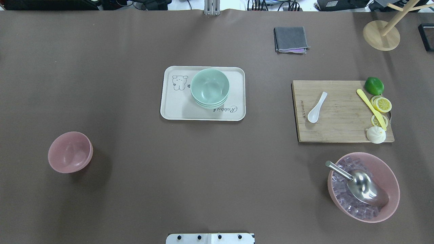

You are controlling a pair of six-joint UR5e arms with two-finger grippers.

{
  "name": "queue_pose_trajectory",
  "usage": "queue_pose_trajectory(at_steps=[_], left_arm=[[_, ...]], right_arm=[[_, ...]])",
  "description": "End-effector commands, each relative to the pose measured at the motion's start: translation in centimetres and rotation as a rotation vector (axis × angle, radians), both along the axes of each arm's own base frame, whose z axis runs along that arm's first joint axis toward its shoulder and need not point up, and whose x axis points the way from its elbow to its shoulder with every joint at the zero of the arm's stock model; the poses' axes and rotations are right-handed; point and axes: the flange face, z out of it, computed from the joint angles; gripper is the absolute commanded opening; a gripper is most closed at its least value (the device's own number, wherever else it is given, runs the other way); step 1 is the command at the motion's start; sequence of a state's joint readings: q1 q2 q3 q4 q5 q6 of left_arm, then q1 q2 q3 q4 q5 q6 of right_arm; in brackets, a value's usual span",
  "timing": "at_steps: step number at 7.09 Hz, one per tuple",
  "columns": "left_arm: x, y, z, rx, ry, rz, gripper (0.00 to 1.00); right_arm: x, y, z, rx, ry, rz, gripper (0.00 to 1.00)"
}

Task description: Stack pink bowl on green and place spoon

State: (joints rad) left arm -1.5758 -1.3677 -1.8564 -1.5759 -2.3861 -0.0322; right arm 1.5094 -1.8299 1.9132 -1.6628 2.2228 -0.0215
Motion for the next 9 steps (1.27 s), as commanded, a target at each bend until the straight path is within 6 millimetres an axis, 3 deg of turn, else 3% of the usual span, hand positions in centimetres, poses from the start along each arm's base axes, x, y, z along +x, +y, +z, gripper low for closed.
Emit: queue_pose_trajectory(at_steps=[1, 6, 9], left_arm=[[0.0, 0.8, -0.3, 0.006, 0.002, 0.001, 0.98], [0.0, 0.3, -0.7, 0.019, 0.002, 0.000, 0.98], [0.0, -0.2, -3.5, 0.096, 0.010, -0.004, 0.98]], right_arm=[[0.0, 0.0, 0.0, 0.000, 0.000, 0.000, 1.00], [-0.3, 0.1, -0.2, 0.001, -0.038, -0.002, 1.00], [-0.7, -0.9, -4.2, 0.174, -0.094, 0.002, 1.00]])
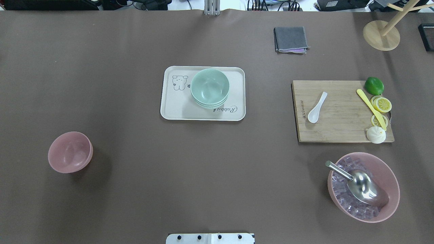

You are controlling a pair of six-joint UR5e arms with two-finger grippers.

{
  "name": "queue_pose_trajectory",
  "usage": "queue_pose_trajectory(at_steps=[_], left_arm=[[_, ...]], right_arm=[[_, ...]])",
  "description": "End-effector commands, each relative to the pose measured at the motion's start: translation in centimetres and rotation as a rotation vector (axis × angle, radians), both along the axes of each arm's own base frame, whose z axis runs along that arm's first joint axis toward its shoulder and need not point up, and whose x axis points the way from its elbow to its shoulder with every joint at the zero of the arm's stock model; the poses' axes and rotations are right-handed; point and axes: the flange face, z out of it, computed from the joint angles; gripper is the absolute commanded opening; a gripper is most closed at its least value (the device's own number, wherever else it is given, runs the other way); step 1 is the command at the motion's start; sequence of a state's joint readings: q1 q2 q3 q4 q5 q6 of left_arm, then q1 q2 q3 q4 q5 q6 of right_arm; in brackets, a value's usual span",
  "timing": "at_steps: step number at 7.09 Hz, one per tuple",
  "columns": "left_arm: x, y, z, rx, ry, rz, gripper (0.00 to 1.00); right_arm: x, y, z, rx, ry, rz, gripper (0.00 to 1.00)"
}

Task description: Stack pink bowl on green and place spoon

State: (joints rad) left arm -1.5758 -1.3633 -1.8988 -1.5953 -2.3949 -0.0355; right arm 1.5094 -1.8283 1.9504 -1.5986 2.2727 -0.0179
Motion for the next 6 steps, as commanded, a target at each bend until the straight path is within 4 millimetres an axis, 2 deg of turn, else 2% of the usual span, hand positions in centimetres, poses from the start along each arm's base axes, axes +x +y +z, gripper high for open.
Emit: queue_pose_trajectory(at_steps=[1, 2, 3, 4, 5, 6], left_arm=[[0.0, -0.7, -2.2, 0.150, 0.001, -0.002, 0.98], [0.0, -2.3, -3.3, 0.326, -0.007, -0.009, 0.98], [0.1, -3.7, -3.1, 0.366, 0.003, -0.002, 0.98], [0.1, -3.6, -3.5, 0.410, 0.002, 0.003, 0.98], [0.5, -3.0, -1.9, 0.421, 0.055, 0.024, 0.98], [1.7, -2.3, -2.2, 0.459, 0.132, 0.055, 0.98]], right_arm=[[-0.6, -0.7, -2.3, 0.097, -0.085, -0.005, 1.00], [-0.5, -0.9, -4.0, 0.136, -0.088, -0.004, 1.00], [-0.2, -0.7, -5.5, 0.182, -0.090, 0.001, 1.00], [-0.2, -1.0, -6.1, 0.206, -0.097, 0.022, 1.00], [-0.3, -1.4, -6.7, 0.186, -0.112, 0.082, 1.00], [-0.7, -1.5, -6.3, 0.191, -0.124, 0.098, 1.00]])
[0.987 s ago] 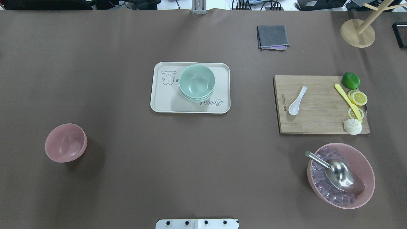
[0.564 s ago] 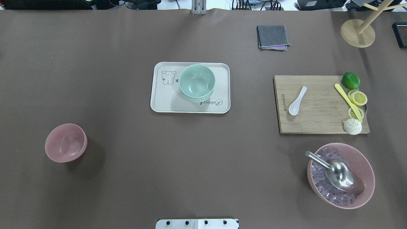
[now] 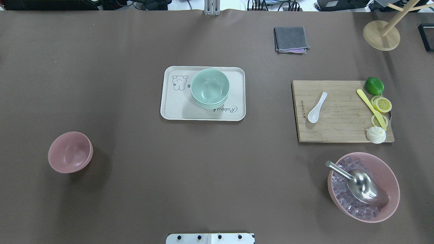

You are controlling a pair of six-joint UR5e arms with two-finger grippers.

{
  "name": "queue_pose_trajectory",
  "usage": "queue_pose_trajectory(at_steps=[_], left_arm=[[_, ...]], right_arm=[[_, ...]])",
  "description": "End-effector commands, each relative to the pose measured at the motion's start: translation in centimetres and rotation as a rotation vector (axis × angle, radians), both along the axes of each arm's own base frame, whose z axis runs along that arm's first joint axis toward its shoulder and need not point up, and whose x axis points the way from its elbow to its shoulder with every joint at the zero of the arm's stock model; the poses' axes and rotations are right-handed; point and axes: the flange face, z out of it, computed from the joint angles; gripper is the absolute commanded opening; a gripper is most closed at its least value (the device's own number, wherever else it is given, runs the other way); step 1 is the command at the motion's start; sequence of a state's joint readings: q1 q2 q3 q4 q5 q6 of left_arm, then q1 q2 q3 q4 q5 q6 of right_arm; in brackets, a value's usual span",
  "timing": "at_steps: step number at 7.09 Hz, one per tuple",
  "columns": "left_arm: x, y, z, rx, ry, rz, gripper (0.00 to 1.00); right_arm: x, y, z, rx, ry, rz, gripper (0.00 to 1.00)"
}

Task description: Stack pink bowl on green and place spoon

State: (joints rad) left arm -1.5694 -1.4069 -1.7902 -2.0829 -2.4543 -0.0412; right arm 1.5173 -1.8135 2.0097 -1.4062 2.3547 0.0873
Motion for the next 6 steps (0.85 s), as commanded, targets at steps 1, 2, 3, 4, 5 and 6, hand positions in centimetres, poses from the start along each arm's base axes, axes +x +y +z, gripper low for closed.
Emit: queue_pose_trajectory(at_steps=[1, 2, 3, 4, 5, 6], left_arm=[[5.3, 0.0, -1.2, -0.034, 0.143, 0.099, 0.98], [10.3, 0.0, -2.0, -0.066, 0.167, 0.142, 0.98], [14.1, 0.2, -1.9, -0.109, 0.135, 0.092, 0.98], [18.8, 0.9, -1.8, -0.146, 0.113, 0.067, 0.98], [22.4, 1.9, -1.8, -0.165, 0.100, 0.070, 0.98], [25.8, 3.0, -1.7, -0.183, 0.084, 0.088, 0.98]], right_arm=[[-1.9, -0.5, 0.3, -0.015, -0.026, 0.017, 1.00], [-5.1, -0.9, 0.0, -0.082, -0.031, 0.019, 1.00], [-8.2, -1.3, -0.3, -0.126, -0.006, 0.059, 1.00], [-12.7, -1.3, -0.7, -0.151, 0.021, 0.127, 1.00], [-16.7, -0.9, -0.9, -0.149, 0.053, 0.189, 1.00], [-18.9, -0.4, -0.6, -0.159, 0.076, 0.196, 1.00]])
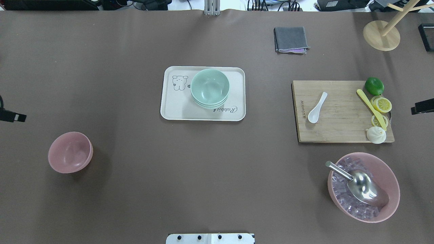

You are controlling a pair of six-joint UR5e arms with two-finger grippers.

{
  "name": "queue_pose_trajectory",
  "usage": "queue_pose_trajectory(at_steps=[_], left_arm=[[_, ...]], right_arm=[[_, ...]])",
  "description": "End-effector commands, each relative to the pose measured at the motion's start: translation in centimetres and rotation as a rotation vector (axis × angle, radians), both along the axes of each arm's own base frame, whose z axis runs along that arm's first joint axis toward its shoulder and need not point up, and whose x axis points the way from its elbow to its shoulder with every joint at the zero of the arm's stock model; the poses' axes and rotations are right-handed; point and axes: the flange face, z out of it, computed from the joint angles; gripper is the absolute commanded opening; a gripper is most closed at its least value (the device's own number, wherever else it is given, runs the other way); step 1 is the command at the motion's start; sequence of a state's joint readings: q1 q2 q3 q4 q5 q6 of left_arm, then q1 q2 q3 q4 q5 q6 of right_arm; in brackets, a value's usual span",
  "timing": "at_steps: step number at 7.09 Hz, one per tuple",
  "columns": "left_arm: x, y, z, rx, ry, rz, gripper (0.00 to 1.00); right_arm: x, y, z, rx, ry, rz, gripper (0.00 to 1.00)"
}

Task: Stack pink bowl on green and place spoon
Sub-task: 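Reach the left gripper down and grasp the rim of the pink bowl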

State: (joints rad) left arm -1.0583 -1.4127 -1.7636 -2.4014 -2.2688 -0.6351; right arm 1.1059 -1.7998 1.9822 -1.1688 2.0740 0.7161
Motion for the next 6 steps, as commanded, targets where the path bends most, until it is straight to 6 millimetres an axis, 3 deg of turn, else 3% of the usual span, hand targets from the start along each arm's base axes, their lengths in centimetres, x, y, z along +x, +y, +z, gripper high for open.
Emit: queue_pose_trajectory(at_steps=[1, 3, 5, 6], left_arm=[[7.2, 2.2, -0.2, -0.030, -0.037, 0.000, 0.98], [11.7, 4.0, -0.5, -0.027, -0.060, -0.004, 0.96], [12.1, 4.1, -0.6, -0.016, -0.056, 0.003, 0.12], [12.1, 4.2, -0.7, -0.007, -0.053, 0.008, 0.00]], right_arm=[[-3.9, 0.7, 0.0, -0.007, 0.029, 0.032, 1.00], [-4.2, 0.5, 0.2, -0.008, 0.031, 0.030, 1.00], [-4.2, 0.5, 0.3, -0.007, 0.034, 0.030, 1.00], [-4.2, 0.5, 0.3, -0.008, 0.034, 0.031, 1.00]])
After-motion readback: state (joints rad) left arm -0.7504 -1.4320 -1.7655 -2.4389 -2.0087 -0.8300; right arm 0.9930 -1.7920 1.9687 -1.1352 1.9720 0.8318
